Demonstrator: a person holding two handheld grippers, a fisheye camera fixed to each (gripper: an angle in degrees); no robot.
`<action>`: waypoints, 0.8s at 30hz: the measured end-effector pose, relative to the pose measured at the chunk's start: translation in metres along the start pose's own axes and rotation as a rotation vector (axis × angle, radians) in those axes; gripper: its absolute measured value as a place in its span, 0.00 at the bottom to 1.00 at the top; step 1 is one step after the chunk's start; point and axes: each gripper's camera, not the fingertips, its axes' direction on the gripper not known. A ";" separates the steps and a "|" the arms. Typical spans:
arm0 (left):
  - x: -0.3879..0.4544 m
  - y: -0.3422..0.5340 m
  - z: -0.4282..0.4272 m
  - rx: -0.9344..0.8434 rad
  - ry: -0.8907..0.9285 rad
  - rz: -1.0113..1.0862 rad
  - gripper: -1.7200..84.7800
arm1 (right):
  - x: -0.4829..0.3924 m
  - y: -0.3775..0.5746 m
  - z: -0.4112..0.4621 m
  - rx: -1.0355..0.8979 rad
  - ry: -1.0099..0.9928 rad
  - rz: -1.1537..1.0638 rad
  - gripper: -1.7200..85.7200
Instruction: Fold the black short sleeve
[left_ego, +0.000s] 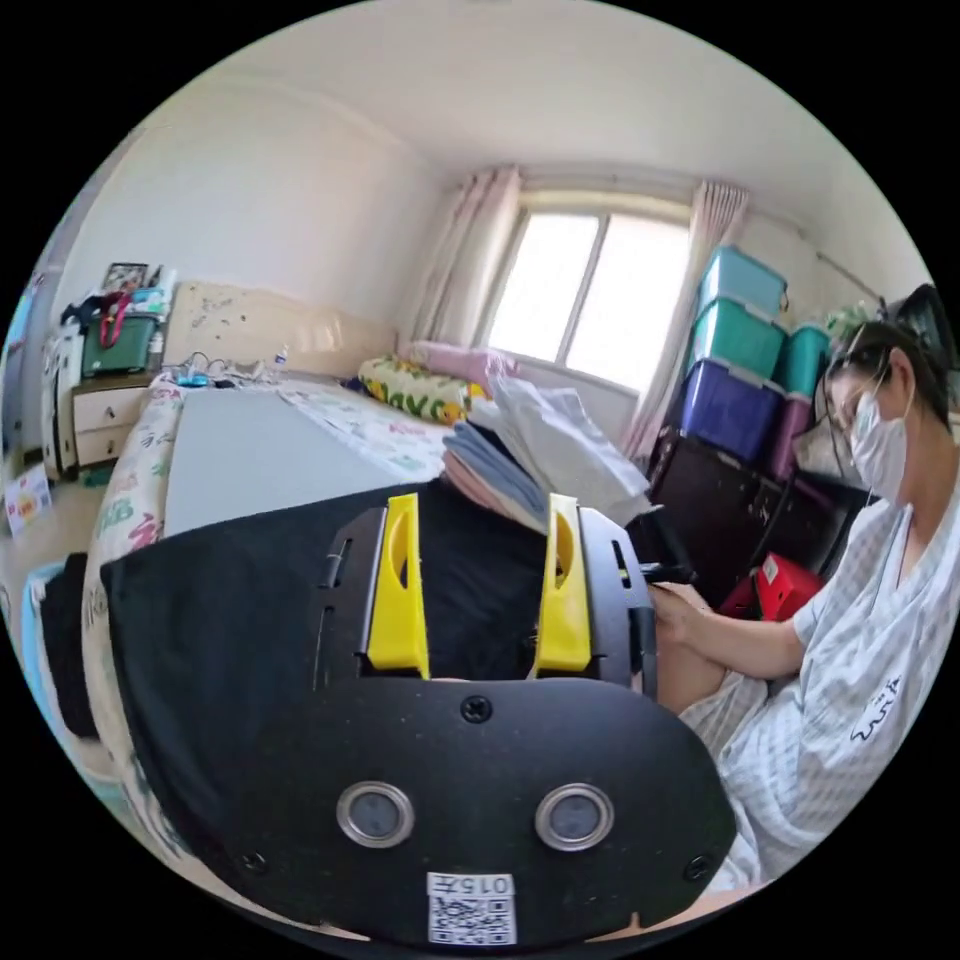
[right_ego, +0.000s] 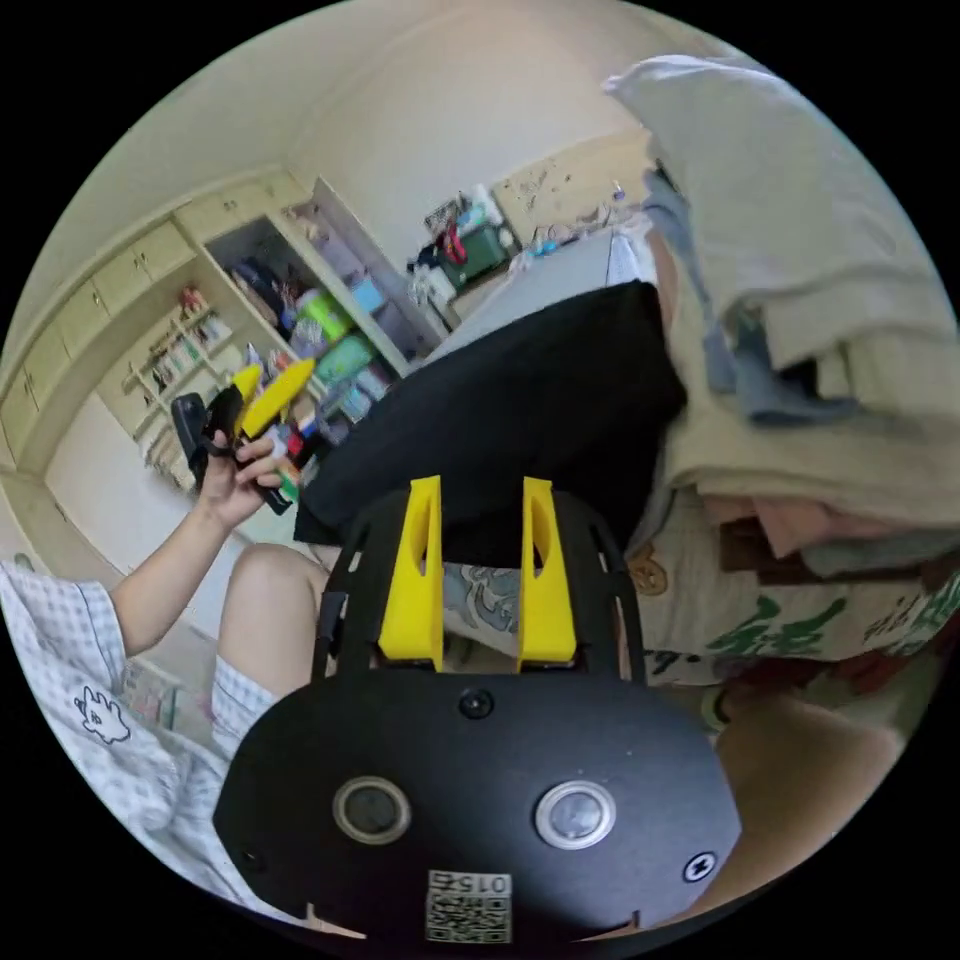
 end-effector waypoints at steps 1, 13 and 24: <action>0.001 -0.011 0.011 -0.041 -0.013 0.014 0.24 | 0.003 0.006 -0.002 0.035 -0.011 0.034 0.14; -0.031 -0.180 0.287 -0.440 0.011 -0.007 0.22 | -0.002 0.035 -0.022 0.129 0.126 0.248 0.15; -0.038 -0.223 0.471 -0.649 -0.121 -0.117 0.20 | -0.002 0.027 -0.019 0.072 0.094 0.308 0.14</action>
